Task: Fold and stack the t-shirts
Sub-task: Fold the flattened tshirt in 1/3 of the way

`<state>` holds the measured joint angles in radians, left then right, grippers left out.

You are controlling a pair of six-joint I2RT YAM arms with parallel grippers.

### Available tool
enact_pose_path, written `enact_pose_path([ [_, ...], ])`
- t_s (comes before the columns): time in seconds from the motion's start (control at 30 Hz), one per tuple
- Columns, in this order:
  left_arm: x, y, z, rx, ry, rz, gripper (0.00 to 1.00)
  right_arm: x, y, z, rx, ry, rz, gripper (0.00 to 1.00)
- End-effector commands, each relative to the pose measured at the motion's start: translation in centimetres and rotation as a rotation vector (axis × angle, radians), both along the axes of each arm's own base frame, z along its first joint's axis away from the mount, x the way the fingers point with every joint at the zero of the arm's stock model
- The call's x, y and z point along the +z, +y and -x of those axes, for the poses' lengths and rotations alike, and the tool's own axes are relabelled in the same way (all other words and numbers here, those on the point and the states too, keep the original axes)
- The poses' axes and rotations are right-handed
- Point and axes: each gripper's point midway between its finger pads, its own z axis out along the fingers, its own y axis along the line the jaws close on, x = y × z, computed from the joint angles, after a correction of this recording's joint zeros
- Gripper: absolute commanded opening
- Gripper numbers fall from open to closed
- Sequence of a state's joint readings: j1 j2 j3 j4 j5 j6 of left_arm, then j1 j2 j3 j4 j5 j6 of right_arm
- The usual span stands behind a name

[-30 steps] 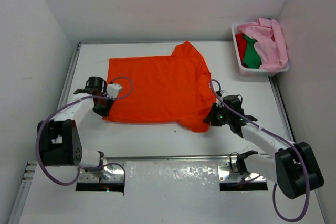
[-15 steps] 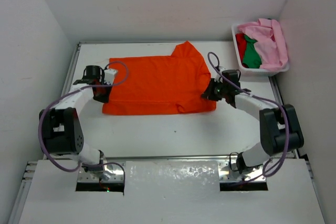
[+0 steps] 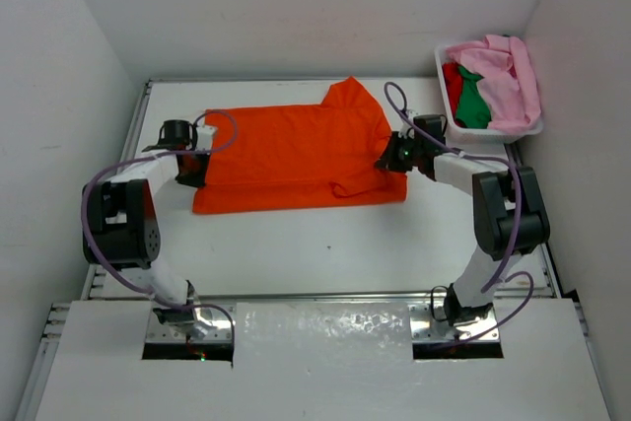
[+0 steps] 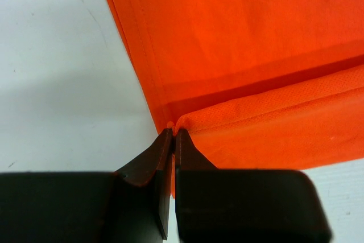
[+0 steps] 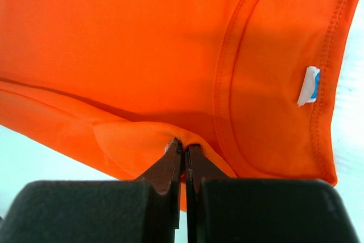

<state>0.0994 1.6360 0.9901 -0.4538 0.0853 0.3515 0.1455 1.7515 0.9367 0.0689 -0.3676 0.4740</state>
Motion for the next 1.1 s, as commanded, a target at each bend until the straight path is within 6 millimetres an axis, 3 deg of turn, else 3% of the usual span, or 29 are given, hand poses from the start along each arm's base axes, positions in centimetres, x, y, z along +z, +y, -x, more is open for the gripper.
enact_pose_path([
  [0.0,1.5,0.9,-2.7,0.047,-0.090,-0.010,0.00,1.0,0.0,-1.9,0.019,-0.058,0.016,0.00],
  [0.37,0.0,1.7,-3.8,0.089,-0.076,-0.037,0.00,-1.6,-1.2,-3.8,0.004,-0.025,0.113,0.00],
  [0.63,0.4,2.7,-4.5,0.139,-0.124,-0.068,0.00,-3.0,-1.7,-4.3,-0.008,0.000,0.152,0.00],
  [0.87,4.1,2.1,-5.9,0.127,-0.243,-0.030,0.00,-1.1,-1.5,-5.1,-0.009,-0.067,0.140,0.00],
  [0.97,4.0,2.1,-6.0,0.124,-0.246,-0.029,0.00,-0.3,-1.7,-5.4,-0.023,-0.097,0.139,0.00],
  [1.07,2.5,2.1,-5.8,0.124,-0.208,-0.030,0.00,-0.9,-1.6,-5.5,-0.019,-0.080,0.138,0.00],
])
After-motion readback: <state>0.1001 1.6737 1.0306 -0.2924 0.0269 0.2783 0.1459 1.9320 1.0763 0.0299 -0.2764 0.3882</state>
